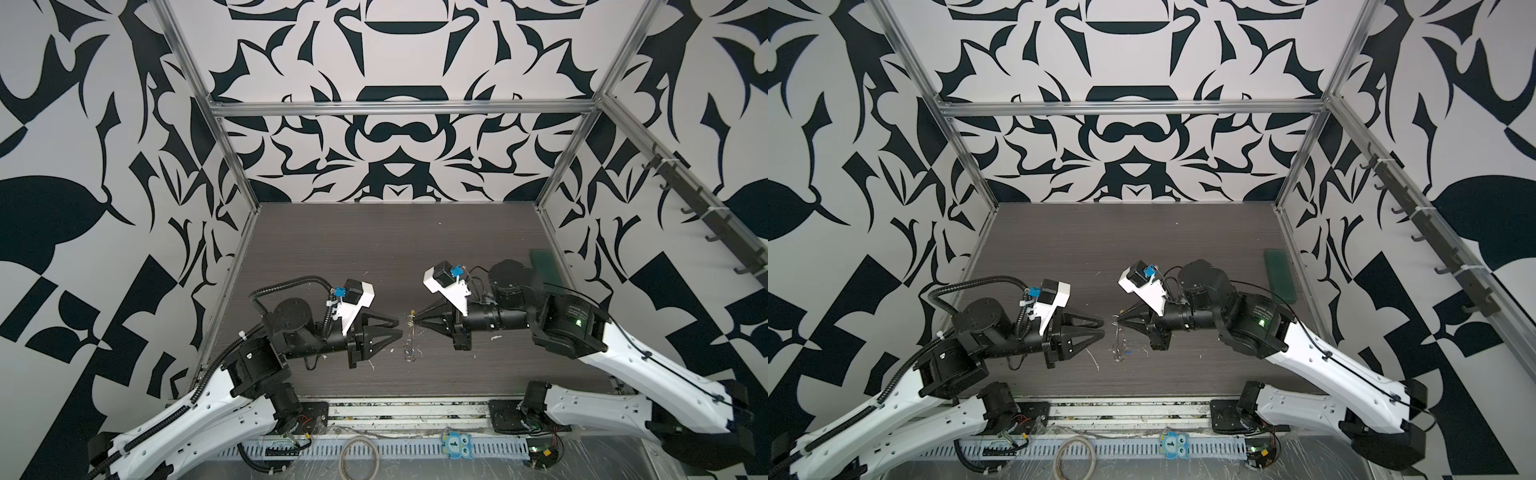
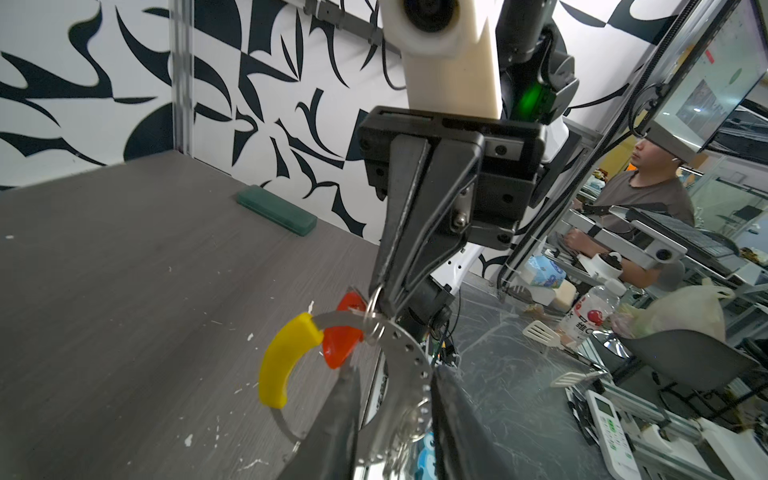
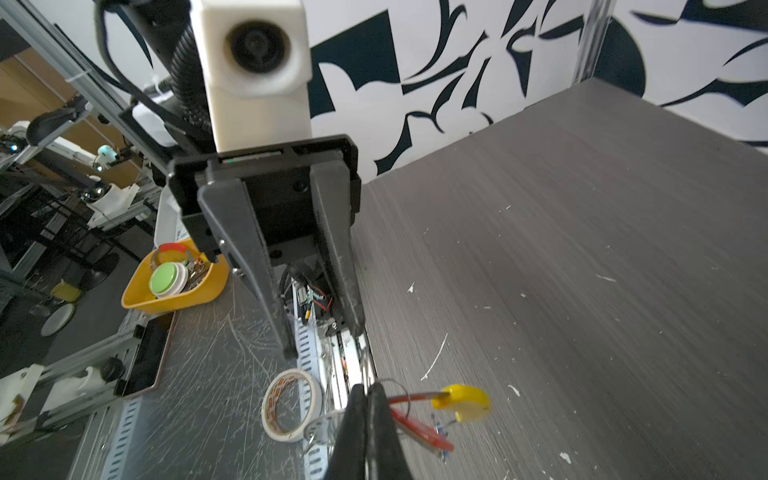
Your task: Remove the keys from the keyring
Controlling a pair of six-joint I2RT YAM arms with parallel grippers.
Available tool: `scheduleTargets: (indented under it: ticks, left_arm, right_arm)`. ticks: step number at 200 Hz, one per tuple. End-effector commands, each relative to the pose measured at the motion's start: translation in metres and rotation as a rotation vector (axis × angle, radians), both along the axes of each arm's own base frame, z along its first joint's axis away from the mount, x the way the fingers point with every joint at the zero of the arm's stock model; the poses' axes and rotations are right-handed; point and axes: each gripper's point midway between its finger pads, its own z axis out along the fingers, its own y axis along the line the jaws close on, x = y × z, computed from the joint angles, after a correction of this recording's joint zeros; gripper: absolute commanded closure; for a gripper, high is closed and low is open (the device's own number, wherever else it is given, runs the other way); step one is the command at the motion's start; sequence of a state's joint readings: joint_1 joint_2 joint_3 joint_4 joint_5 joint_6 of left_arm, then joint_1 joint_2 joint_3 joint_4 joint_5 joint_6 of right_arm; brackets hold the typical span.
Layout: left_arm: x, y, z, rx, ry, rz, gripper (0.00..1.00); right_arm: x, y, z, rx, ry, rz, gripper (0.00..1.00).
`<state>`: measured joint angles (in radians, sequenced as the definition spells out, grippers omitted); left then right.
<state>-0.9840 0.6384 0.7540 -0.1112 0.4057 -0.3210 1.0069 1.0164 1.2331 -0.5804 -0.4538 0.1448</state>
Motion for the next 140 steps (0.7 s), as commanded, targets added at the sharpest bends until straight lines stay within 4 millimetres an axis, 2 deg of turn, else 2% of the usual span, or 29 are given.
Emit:
scheduleTargets:
  ticks: [1,29,82,140]
  left_arm:
    - [-0.008,0.000,0.007,0.002,-0.008,-0.046,0.69]
    - [-0.009,-0.001,0.006,0.005,-0.003,-0.051,0.69]
    - [-0.011,-0.003,0.004,0.021,0.005,-0.070,0.77]
    - [-0.015,-0.006,0.003,0.025,0.017,-0.107,0.85]
  right_arm:
    - [-0.015,-0.002,0.018,0.025,-0.006,0.083,1.00]
    - [-0.017,0.002,0.020,0.021,0.004,0.107,1.00]
    - [-0.021,0.006,0.014,-0.010,0.025,0.153,1.00]
    - [-0.016,0.010,0.008,-0.040,0.020,0.151,1.00]
